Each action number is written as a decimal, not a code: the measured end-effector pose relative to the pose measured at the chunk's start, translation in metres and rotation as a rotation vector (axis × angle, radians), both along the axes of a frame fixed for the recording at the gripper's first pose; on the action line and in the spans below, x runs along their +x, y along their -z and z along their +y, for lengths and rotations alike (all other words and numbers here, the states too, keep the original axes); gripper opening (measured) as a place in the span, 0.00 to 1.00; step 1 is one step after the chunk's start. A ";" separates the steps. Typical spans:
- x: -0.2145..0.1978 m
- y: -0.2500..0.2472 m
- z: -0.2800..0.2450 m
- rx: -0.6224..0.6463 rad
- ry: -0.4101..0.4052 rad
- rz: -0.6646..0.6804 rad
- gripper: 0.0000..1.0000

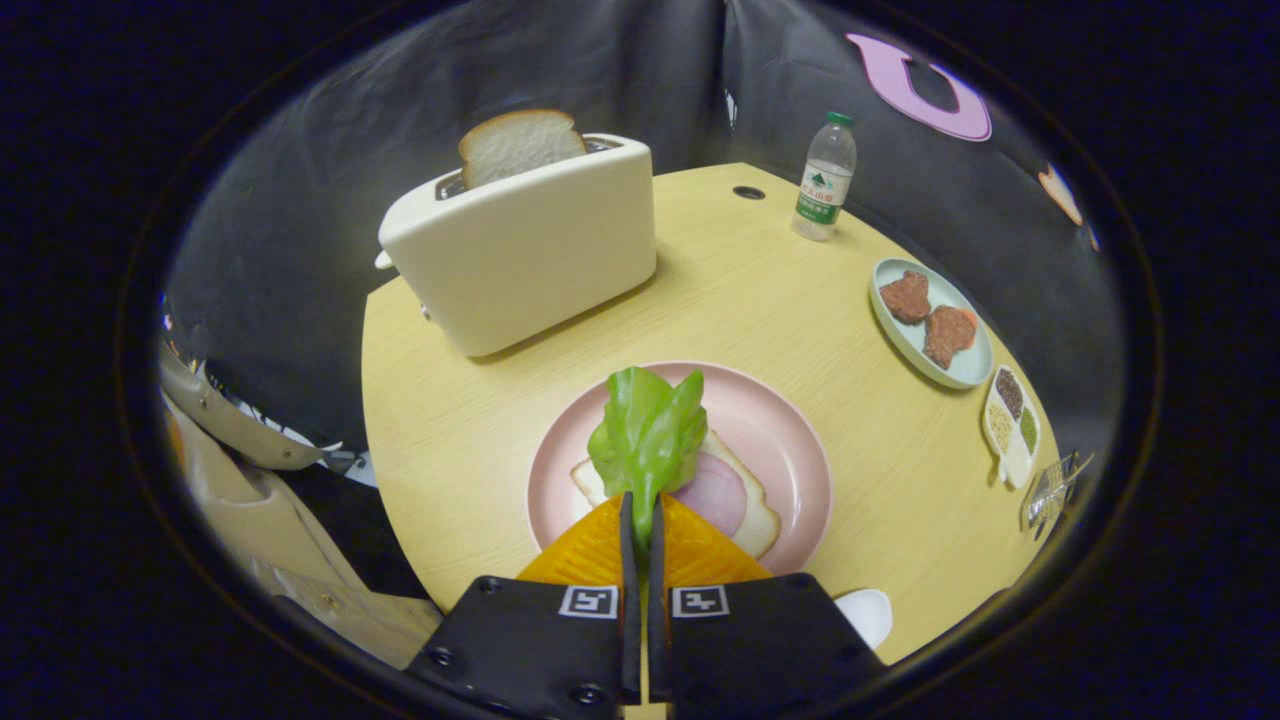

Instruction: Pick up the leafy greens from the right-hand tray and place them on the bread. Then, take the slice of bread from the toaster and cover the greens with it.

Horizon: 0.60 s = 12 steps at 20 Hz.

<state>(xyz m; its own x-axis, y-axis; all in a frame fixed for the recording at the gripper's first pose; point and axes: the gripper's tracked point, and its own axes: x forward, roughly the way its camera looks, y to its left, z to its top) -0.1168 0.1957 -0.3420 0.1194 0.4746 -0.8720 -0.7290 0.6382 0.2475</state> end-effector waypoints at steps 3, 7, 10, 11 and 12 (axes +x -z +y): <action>-0.003 0.009 0.005 0.005 -0.008 0.035 0.09; 0.004 0.019 0.004 -0.015 -0.008 0.028 0.20; 0.008 0.026 -0.005 -0.059 -0.026 -0.001 0.29; 0.010 0.027 -0.007 -0.071 -0.028 -0.016 0.32; 0.012 0.029 -0.008 -0.076 -0.025 -0.023 0.36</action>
